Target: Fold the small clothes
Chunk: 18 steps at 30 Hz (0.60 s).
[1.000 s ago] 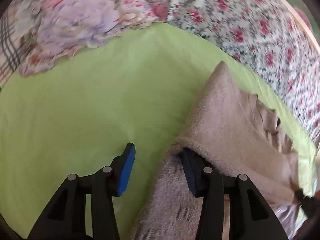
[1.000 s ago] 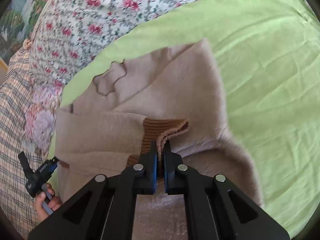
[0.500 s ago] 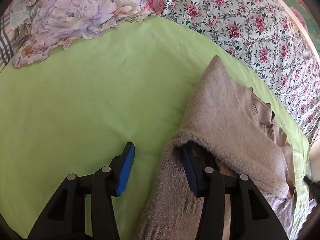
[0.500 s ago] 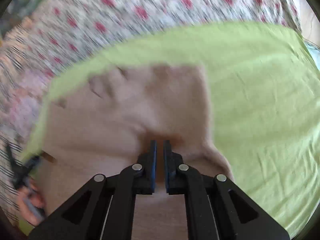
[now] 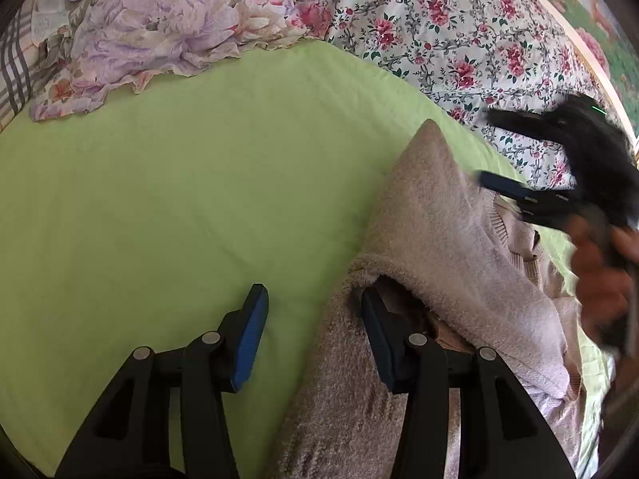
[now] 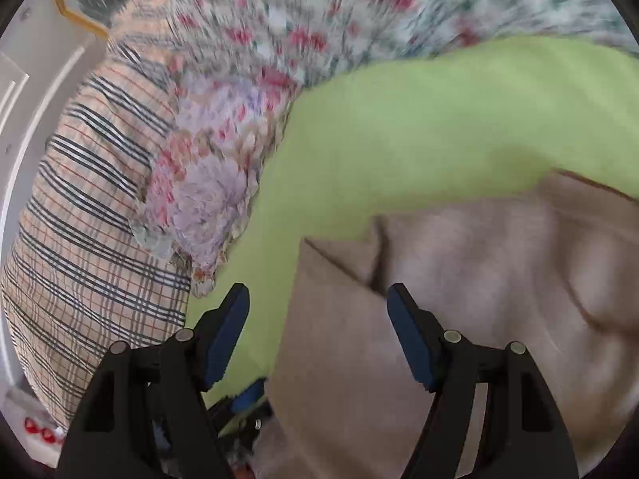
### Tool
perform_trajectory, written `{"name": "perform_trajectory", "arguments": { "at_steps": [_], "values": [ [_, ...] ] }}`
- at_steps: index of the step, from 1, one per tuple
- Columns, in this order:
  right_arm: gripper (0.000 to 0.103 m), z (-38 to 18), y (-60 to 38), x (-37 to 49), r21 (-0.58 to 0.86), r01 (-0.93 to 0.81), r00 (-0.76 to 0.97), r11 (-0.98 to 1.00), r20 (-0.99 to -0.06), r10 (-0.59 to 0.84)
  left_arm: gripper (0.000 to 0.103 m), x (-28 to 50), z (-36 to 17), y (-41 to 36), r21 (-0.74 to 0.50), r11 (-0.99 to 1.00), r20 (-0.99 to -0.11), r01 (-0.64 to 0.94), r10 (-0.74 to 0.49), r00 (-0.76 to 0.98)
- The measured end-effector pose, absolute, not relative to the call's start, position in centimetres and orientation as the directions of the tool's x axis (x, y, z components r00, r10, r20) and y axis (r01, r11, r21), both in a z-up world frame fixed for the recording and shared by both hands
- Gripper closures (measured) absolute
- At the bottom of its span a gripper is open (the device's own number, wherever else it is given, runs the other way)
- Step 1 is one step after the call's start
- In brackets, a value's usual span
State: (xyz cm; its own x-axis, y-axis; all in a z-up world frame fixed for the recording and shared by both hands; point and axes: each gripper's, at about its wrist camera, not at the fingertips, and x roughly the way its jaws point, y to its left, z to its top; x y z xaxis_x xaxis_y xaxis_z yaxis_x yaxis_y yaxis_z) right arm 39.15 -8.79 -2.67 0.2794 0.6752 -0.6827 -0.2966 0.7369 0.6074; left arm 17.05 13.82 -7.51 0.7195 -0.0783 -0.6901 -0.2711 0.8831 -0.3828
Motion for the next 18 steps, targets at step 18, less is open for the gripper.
{"name": "perform_trajectory", "arguments": {
  "at_steps": [18],
  "values": [
    [0.027, -2.8, -10.3, 41.1, 0.774, -0.220, 0.390, 0.593, -0.488, 0.781, 0.049, 17.6, -5.6, 14.0, -0.512, 0.849, -0.648, -0.130, -0.283, 0.707]
  ]
}}
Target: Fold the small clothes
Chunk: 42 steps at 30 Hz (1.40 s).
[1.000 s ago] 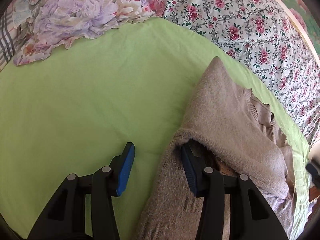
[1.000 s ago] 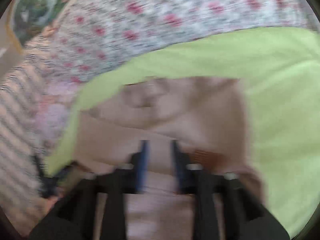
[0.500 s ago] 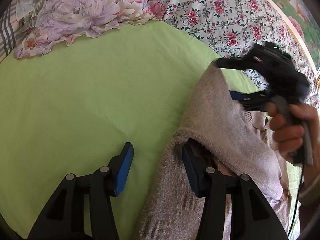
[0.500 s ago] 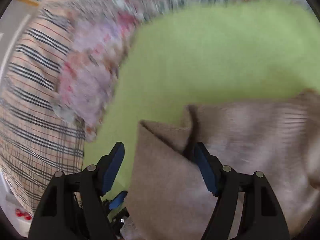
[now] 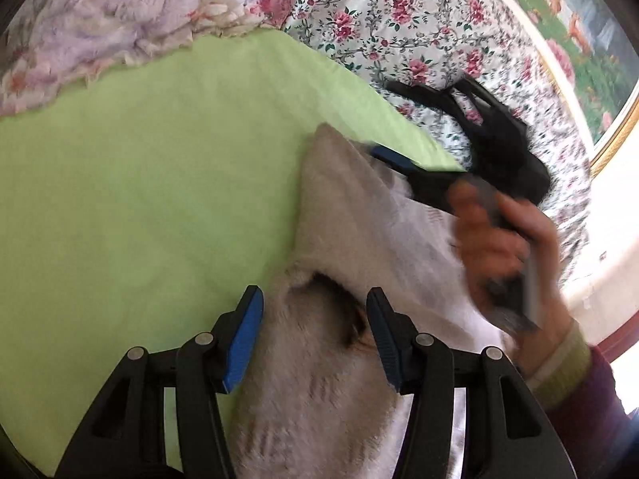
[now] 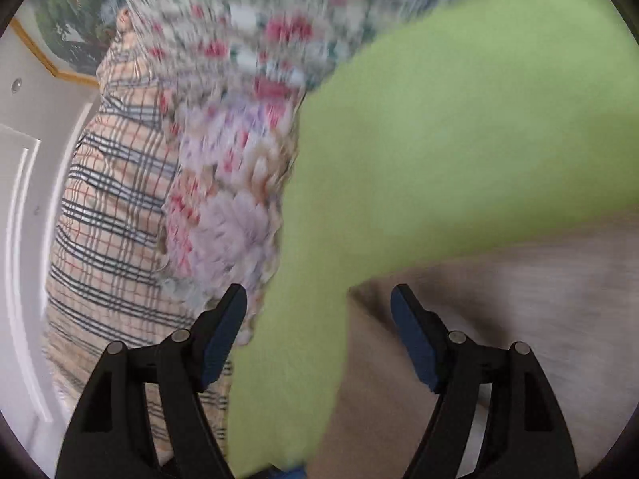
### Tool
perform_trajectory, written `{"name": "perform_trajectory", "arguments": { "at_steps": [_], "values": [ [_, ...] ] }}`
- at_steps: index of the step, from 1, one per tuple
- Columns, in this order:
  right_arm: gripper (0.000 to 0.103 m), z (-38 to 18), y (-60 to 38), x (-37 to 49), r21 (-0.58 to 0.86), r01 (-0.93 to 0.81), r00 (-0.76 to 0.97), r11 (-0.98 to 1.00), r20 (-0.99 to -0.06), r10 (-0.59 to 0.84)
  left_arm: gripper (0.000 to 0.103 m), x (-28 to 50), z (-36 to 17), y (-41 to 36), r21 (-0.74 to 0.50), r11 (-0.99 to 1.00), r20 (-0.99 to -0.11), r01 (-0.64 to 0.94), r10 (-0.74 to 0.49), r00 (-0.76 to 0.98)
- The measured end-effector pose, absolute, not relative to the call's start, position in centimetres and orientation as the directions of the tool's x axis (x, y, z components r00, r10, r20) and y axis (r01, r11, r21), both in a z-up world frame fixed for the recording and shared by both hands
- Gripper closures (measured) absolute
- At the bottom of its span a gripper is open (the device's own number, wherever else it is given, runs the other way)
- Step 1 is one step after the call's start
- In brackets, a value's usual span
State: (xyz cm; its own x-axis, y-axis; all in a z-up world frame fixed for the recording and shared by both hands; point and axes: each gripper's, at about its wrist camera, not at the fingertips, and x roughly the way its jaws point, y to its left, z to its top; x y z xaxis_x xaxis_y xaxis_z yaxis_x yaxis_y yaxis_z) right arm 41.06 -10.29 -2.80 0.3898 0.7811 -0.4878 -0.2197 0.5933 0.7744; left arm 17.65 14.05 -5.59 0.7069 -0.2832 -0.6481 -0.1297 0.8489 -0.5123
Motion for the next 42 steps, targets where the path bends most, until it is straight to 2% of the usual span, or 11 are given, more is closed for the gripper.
{"name": "perform_trajectory", "arguments": {
  "at_steps": [9, 16, 19, 21, 22, 27, 32, 34, 35, 36, 42],
  "values": [
    [0.035, -0.2, -24.3, 27.9, 0.491, -0.070, 0.613, 0.868, -0.666, 0.426, 0.049, 23.7, -5.9, 12.9, -0.281, 0.946, -0.786, -0.163, -0.130, 0.605],
    [0.037, -2.3, -32.4, 19.7, 0.341, 0.142, 0.626, 0.929, -0.758, 0.183, 0.049, 23.0, -6.1, 12.6, -0.269, 0.954, -0.784, -0.134, -0.136, 0.606],
    [0.063, -4.7, -31.9, 20.1, 0.300, 0.146, 0.536, 0.943, -0.825, 0.179, 0.049, 22.9, -6.1, 12.3, -0.271, 0.951, -0.787, -0.146, -0.132, 0.603],
    [0.103, -4.8, -31.3, 20.4, 0.274, 0.144, 0.529, 0.951, -0.833, 0.160, 0.049, 22.8, -5.9, 12.1, -0.265, 0.953, -0.789, -0.145, -0.128, 0.601],
    [0.103, -4.5, -31.3, 20.4, 0.275, 0.146, 0.542, 0.950, -0.826, 0.156, 0.049, 22.7, -5.9, 12.0, -0.258, 0.955, -0.792, -0.143, -0.124, 0.598],
    [0.103, -1.2, -32.0, 19.4, 0.182, 0.207, 0.644, 0.961, -0.765, 0.006, 0.049, 22.4, -6.0, 11.6, -0.212, 0.968, -0.804, -0.135, -0.094, 0.588],
    [0.099, -1.8, -33.1, 17.3, 0.305, 0.204, 0.631, 0.930, -0.767, 0.113, 0.048, 19.7, -5.3, 11.3, -0.201, 0.972, -0.814, -0.121, -0.097, 0.573],
    [0.070, -1.2, -32.5, 15.3, 0.317, 0.190, 0.644, 0.929, -0.754, 0.125, 0.048, 17.7, -5.3, 11.0, -0.187, 0.977, -0.826, -0.104, -0.099, 0.555],
    [0.040, -0.9, -32.3, 14.1, 0.335, 0.186, 0.656, 0.924, -0.742, 0.137, 0.048, 16.1, -5.4, 10.9, -0.183, 0.979, -0.831, -0.089, -0.106, 0.545],
    [0.032, -0.4, -31.9, 12.6, 0.364, 0.160, 0.683, 0.918, -0.712, 0.163, 0.048, 14.7, -5.4, 10.8, -0.180, 0.981, -0.835, -0.077, -0.111, 0.539],
    [0.032, 0.1, -30.2, 6.1, 0.443, 0.061, 0.710, 0.894, -0.649, 0.273, 0.043, 4.7, -6.6, 10.6, -0.169, 0.984, -0.869, -0.047, -0.127, 0.478]
  ]
}}
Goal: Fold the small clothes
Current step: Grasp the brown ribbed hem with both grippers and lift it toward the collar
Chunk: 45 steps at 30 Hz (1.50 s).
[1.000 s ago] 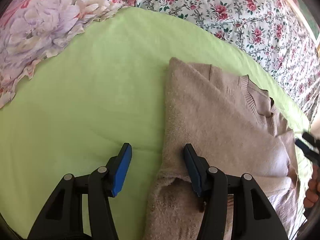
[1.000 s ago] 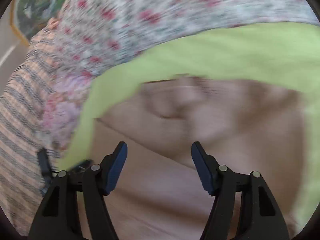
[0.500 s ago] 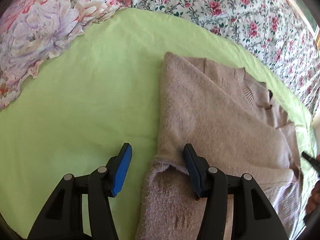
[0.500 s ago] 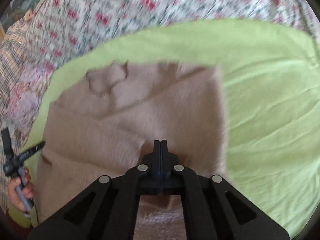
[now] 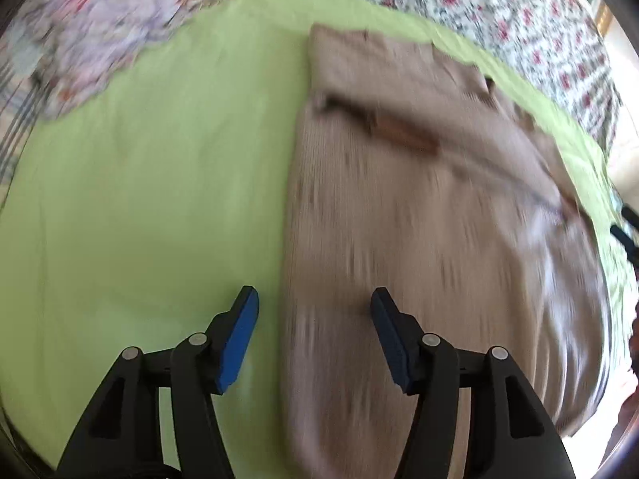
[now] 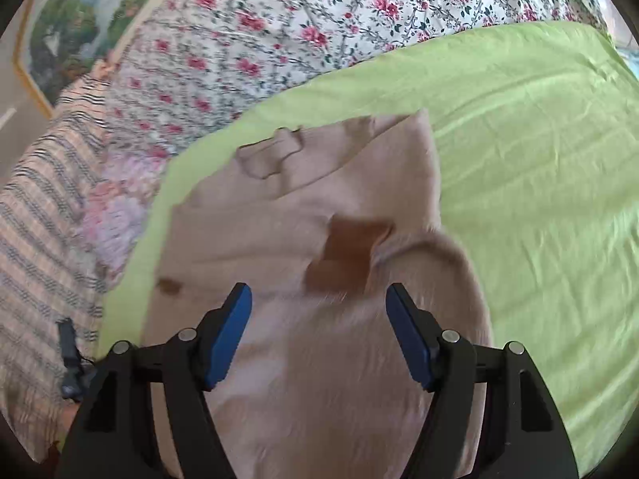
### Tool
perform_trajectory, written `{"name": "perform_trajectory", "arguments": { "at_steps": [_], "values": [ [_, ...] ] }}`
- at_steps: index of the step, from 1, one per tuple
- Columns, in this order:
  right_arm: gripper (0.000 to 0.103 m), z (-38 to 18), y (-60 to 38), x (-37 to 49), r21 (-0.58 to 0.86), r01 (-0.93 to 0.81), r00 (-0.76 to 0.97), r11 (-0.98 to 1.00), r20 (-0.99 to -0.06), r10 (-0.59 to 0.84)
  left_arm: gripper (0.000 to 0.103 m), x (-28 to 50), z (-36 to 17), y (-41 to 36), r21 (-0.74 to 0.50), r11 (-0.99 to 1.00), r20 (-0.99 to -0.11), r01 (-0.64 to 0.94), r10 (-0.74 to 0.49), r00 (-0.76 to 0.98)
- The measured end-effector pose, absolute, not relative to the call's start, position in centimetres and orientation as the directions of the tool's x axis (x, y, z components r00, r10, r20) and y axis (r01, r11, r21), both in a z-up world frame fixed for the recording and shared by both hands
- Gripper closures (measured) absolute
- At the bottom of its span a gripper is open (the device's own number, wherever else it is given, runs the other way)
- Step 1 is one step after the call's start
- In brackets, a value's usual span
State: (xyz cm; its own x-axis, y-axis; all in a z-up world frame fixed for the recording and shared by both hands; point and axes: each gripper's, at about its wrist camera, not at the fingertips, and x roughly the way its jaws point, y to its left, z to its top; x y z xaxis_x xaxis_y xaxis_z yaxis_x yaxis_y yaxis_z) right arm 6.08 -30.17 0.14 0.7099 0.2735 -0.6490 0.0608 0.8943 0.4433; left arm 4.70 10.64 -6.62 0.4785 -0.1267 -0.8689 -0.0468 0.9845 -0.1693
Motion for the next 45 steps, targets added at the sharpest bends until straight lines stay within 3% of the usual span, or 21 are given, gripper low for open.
{"name": "perform_trajectory", "arguments": {
  "at_steps": [10, 19, 21, 23, 26, 29, 31, 33, 34, 35, 36, 37, 38, 45],
  "values": [
    [0.032, -0.1, -28.3, -1.7, 0.422, -0.003, 0.702, 0.906, -0.644, 0.303, 0.034, -8.4, -7.9, 9.5, -0.130, 0.989, -0.898, 0.067, -0.146, 0.415],
    [0.032, -0.9, -29.1, -6.7, 0.464, -0.064, 0.669, 0.883, -0.637, 0.383, 0.024, -9.3, -8.1, 10.6, -0.331, 0.940, -0.860, 0.085, -0.337, 0.382],
    [0.032, -1.6, -29.5, -8.1, 0.452, -0.066, 0.643, 0.890, -0.662, 0.385, 0.034, -9.1, -8.1, 10.5, -0.388, 0.915, -0.839, 0.109, -0.400, 0.369],
    [0.032, -2.6, -30.2, -9.3, 0.431, -0.056, 0.618, 0.901, -0.693, 0.370, 0.055, -9.1, -8.2, 10.0, -0.443, 0.885, -0.820, 0.145, -0.466, 0.333],
    [0.032, -4.1, -31.0, -11.1, 0.426, -0.009, 0.581, 0.905, -0.734, 0.352, 0.054, -9.0, -8.5, 9.4, -0.435, 0.882, -0.822, 0.178, -0.470, 0.320],
    [0.033, -5.6, -32.1, -12.8, 0.461, 0.029, 0.555, 0.887, -0.746, 0.369, 0.041, -9.0, -8.7, 9.2, -0.466, 0.860, -0.807, 0.206, -0.509, 0.299],
    [0.039, -6.6, -32.3, -13.3, 0.522, 0.016, 0.540, 0.853, -0.722, 0.432, 0.041, -8.9, -8.7, 9.0, -0.465, 0.857, -0.804, 0.223, -0.514, 0.301],
    [0.053, -7.9, -31.8, -13.0, 0.580, 0.004, 0.520, 0.815, -0.697, 0.493, 0.044, -8.8, -8.7, 8.5, -0.444, 0.862, -0.808, 0.243, -0.503, 0.308],
    [0.054, -8.5, -31.6, -12.8, 0.590, 0.003, 0.514, 0.808, -0.694, 0.505, 0.049, -8.8, -8.7, 8.4, -0.431, 0.867, -0.812, 0.252, -0.494, 0.311],
    [0.056, -9.1, -31.2, -12.5, 0.597, -0.003, 0.517, 0.802, -0.686, 0.513, 0.058, -8.7, -8.7, 8.3, -0.422, 0.869, -0.814, 0.258, -0.489, 0.314],
    [0.068, -9.3, -31.1, -12.4, 0.603, -0.009, 0.522, 0.798, -0.678, 0.518, 0.066, -8.6, -8.6, 8.5, -0.418, 0.870, -0.813, 0.261, -0.487, 0.320],
    [0.080, -9.6, -30.9, -12.3, 0.606, -0.010, 0.522, 0.796, -0.675, 0.521, 0.085, -8.5, -8.6, 8.8, -0.429, 0.865, -0.807, 0.260, -0.496, 0.319],
    [0.094, -9.9, -31.0, -12.3, 0.611, -0.012, 0.521, 0.792, -0.672, 0.526, 0.095, -8.3, -8.7, 9.2, -0.452, 0.855, -0.799, 0.252, -0.514, 0.312],
    [0.095, -8.6, -31.9, -13.8, 0.651, -0.072, 0.584, 0.755, -0.586, 0.561, 0.096, -8.7, -8.0, 10.9, -0.506, 0.829, -0.749, 0.238, -0.560, 0.354]
  ]
}}
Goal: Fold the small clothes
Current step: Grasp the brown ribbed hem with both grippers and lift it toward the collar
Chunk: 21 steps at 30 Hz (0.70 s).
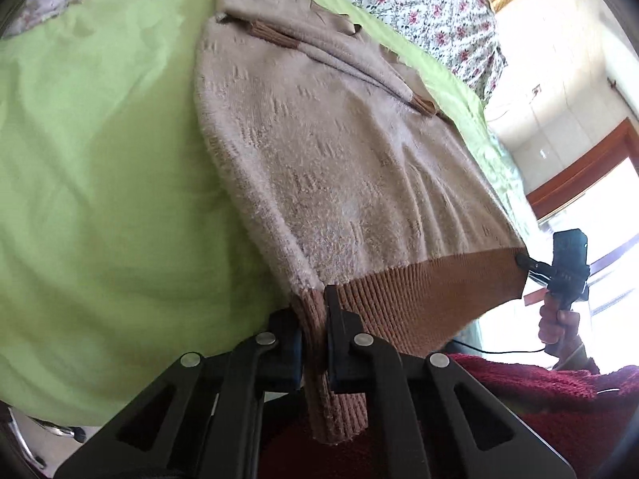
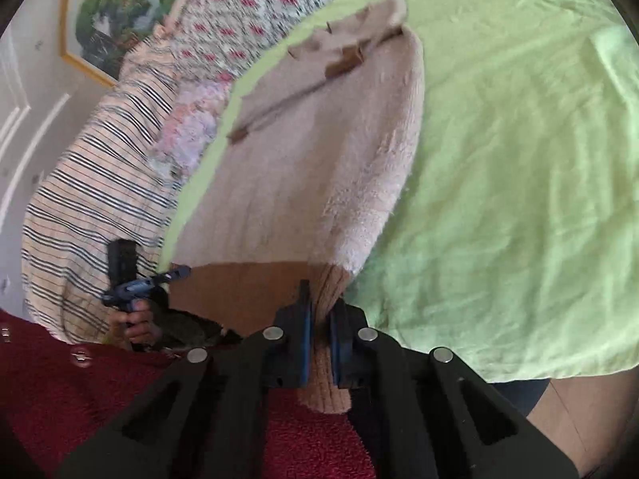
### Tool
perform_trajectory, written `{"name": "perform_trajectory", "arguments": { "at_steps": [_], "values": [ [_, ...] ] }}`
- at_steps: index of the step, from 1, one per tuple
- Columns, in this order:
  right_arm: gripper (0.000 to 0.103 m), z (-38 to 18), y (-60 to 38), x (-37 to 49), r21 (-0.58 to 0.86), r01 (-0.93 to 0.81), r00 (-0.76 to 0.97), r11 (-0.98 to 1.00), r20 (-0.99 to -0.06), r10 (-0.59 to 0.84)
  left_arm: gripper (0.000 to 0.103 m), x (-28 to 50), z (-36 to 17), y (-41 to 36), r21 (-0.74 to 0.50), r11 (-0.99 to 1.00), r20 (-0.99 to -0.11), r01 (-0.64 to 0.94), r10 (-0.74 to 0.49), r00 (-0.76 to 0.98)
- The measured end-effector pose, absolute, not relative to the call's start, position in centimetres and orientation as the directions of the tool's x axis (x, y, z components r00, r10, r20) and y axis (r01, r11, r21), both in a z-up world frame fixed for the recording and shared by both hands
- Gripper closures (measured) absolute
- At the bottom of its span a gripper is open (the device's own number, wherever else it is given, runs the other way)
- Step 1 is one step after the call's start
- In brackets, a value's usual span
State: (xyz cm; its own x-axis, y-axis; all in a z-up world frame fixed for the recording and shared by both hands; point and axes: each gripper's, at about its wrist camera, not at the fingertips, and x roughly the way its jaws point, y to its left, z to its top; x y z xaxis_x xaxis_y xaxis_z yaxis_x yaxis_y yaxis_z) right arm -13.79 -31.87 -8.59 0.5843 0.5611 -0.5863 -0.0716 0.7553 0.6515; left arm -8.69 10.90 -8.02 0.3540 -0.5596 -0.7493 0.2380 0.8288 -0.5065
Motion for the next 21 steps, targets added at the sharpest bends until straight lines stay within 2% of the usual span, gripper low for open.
{"name": "perform_trajectory", "arguments": {
  "at_steps": [2, 3, 5, 7, 8, 9, 18, 21],
  "values": [
    [0.095, -9.3, -31.8, -13.1, 0.675, -0.071, 0.554, 0.735, -0.586, 0.592, 0.092, -8.2, -8.9, 10.5, -0.507, 0.831, -0.769, 0.231, -0.556, 0.314],
    [0.091, -10.0, -31.4, -12.5, 0.674, -0.058, 0.533, 0.737, -0.603, 0.594, 0.092, -8.0, -9.3, 10.3, -0.511, 0.829, -0.775, 0.226, -0.559, 0.296],
    [0.089, -11.2, -31.0, -11.7, 0.664, -0.016, 0.504, 0.747, -0.640, 0.580, 0.083, -7.8, -9.6, 10.2, -0.534, 0.814, -0.765, 0.227, -0.580, 0.280],
    [0.089, -11.6, -30.7, -11.5, 0.677, -0.026, 0.512, 0.736, -0.623, 0.591, 0.087, -7.9, -9.5, 9.9, -0.525, 0.812, -0.759, 0.253, -0.582, 0.292],
    [0.089, -11.5, -30.6, -11.6, 0.673, -0.034, 0.518, 0.739, -0.621, 0.589, 0.097, -8.2, -9.4, 9.9, -0.509, 0.818, -0.759, 0.267, -0.573, 0.308],
    [0.093, -11.1, -30.6, -11.8, 0.678, -0.041, 0.532, 0.734, -0.607, 0.590, 0.097, -8.5, -8.9, 9.9, -0.496, 0.821, -0.752, 0.283, -0.569, 0.331],
    [0.094, -5.6, -32.5, -11.7, 0.724, -0.141, 0.681, 0.676, -0.424, 0.597, 0.098, -8.9, -2.9, 13.1, -0.580, 0.773, -0.582, 0.258, -0.615, 0.533],
    [0.094, -2.8, -33.2, -9.8, 0.712, -0.194, 0.725, 0.675, -0.360, 0.588, 0.098, -7.1, -0.1, 13.6, -0.560, 0.778, -0.530, 0.285, -0.601, 0.598]
  ]
}}
